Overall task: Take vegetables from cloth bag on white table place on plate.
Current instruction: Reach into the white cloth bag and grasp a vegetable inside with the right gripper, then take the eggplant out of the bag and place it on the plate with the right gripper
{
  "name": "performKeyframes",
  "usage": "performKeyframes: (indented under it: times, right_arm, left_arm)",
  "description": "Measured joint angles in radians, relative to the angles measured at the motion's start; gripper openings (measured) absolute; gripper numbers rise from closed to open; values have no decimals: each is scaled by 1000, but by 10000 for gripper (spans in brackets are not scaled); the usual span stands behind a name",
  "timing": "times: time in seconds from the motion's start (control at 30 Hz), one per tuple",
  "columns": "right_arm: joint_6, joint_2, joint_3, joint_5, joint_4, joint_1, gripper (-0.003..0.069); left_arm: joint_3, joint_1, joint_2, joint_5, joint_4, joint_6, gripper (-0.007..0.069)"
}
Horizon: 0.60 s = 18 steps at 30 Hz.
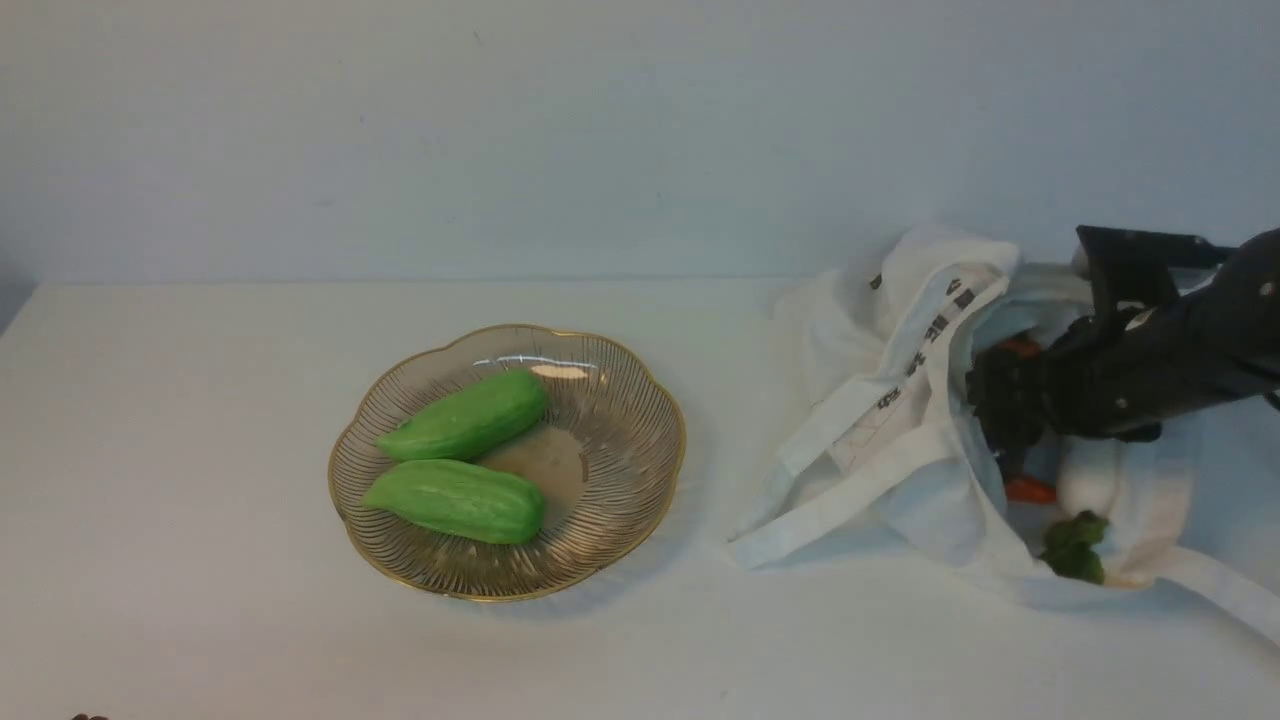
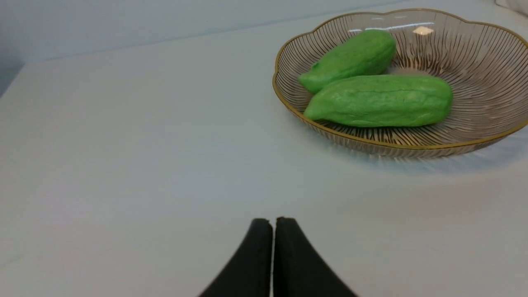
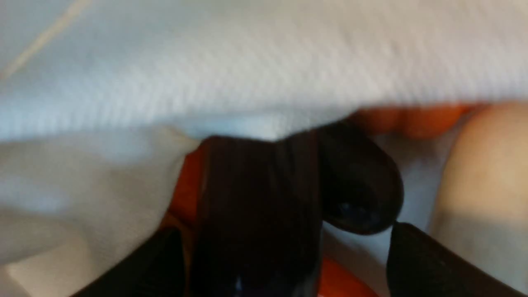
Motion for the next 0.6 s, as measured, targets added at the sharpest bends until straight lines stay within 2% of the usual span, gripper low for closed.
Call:
performKeyframes:
  times: [0.2, 0.3, 0.33, 0.37, 0.4, 0.47, 0.6]
  right_arm:
    - [-2, 24, -3, -48, 0, 4, 594]
    - [-2, 52, -5, -55, 0, 4, 537]
    - [-2, 57, -5, -50, 0, 5, 445]
    - [-2, 58, -5, -49, 0, 5, 432]
    - [-2, 57, -12, -26, 0, 5, 374]
    - [-2, 52, -21, 7, -7, 5, 380]
    - [12, -7, -61, 202, -37, 5, 381]
  left_arm:
    - [0, 0, 0, 0, 0, 0, -8]
    - [0, 0, 0, 0, 0, 0, -8]
    - [0, 0, 0, 0, 0, 0, -8]
    - [0, 0, 0, 0, 0, 0, -8]
    - [0, 0, 0, 0, 0, 0, -8]
    - [0, 0, 0, 0, 0, 0, -8]
    - [0, 0, 0, 0, 0, 0, -8]
